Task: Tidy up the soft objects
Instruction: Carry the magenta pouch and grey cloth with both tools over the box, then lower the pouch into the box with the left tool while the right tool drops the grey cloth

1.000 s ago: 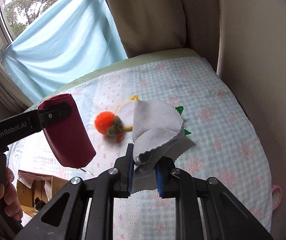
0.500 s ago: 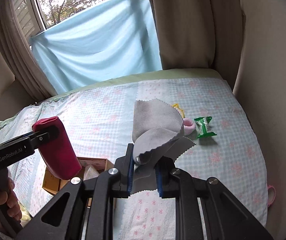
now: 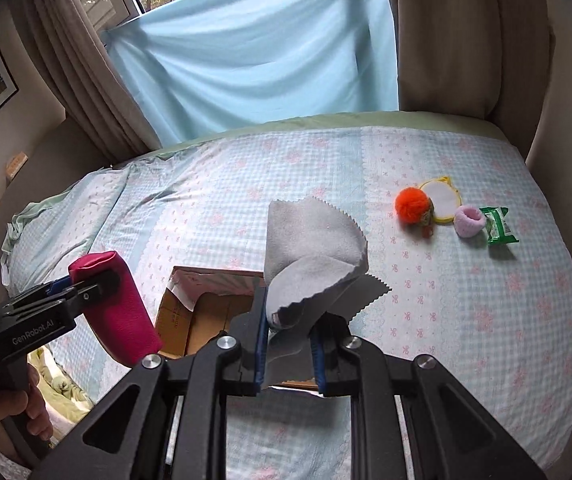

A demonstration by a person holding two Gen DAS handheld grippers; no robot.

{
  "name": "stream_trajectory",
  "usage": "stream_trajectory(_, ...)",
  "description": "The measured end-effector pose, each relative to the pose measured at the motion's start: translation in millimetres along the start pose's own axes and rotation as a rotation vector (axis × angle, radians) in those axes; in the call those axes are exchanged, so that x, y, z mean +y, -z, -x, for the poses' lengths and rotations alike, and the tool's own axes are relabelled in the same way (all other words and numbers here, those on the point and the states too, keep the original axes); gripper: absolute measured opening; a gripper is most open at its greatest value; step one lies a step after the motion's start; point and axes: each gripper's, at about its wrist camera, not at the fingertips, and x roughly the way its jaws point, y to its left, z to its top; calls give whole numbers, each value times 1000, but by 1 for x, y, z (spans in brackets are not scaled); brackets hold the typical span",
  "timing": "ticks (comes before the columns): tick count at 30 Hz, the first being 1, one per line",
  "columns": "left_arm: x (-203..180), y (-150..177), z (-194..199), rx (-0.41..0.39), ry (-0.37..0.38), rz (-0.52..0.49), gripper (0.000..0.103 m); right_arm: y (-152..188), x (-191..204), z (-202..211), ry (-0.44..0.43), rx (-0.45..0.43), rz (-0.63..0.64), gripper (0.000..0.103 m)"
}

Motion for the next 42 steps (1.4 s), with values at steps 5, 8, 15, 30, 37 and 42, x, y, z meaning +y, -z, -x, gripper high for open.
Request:
stream_trajectory(5, 36, 4, -25, 65, -5, -35, 51, 8, 24, -31, 32, 43, -12, 17)
stream_trajectory(8, 48, 5, -45, 109, -8, -68, 51, 16, 37, -50, 54, 84, -12, 17)
stream_trajectory(15, 62, 0, -99, 188, -18, -111, 51, 25, 50, -101, 90, 204, 6, 17)
stream_trajectory(30, 59, -4, -238, 460, -22, -159, 49, 33, 42, -226, 101, 472, 99, 17)
stream_trajectory(37, 51, -1, -274, 534, -21, -218, 50, 47, 41, -250, 78, 527, 187, 17)
stream_trajectory(42, 44, -2, -274, 540, -9, -277, 102, 53, 45, -255, 36, 518, 233, 64)
